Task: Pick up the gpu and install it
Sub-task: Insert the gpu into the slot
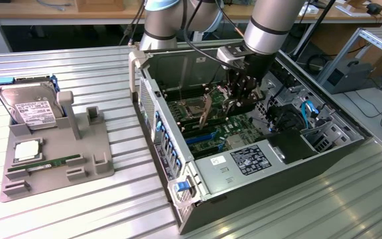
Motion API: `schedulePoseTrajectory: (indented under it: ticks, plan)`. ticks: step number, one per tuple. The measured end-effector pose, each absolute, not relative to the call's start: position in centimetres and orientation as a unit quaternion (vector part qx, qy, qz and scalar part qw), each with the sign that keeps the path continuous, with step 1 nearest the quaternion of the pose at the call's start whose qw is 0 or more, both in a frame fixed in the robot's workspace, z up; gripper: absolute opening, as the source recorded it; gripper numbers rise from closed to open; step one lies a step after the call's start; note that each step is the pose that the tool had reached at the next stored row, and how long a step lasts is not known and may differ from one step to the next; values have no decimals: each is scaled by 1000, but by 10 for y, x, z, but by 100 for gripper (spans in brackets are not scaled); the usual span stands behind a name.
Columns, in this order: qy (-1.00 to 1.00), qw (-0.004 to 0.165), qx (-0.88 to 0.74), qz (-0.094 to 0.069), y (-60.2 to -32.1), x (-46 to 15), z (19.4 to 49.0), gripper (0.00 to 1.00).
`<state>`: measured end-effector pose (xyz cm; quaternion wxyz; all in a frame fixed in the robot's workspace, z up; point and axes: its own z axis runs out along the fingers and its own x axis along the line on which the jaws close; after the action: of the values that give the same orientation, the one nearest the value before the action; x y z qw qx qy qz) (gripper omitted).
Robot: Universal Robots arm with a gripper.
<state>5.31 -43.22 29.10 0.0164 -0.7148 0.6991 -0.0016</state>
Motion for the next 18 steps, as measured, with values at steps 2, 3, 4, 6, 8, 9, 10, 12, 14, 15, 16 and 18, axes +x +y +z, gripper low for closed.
schedulePoseTrajectory:
  ticks: [2,3,4,6,8,9,10,12,14,15,16,18]
  plan:
    - [699,16,-715,-2,-432,53,290,27]
    - [699,16,-715,-2,-433,53,290,27]
    - [699,16,-715,-2,-433,53,289,27]
    - [699,16,-715,-2,-433,52,288,27]
    - [699,16,-715,-2,-433,52,288,27]
    - [699,16,-715,-2,-434,52,287,27]
    - [699,16,-715,-2,-434,52,287,27]
    - [699,16,-715,-2,-434,52,286,27]
    - [699,16,-715,-2,-434,52,286,27]
    - [699,16,-715,-2,-435,52,285,27]
    - [699,16,-715,-2,-435,51,285,27]
    - [699,16,-715,-2,-435,51,284,27]
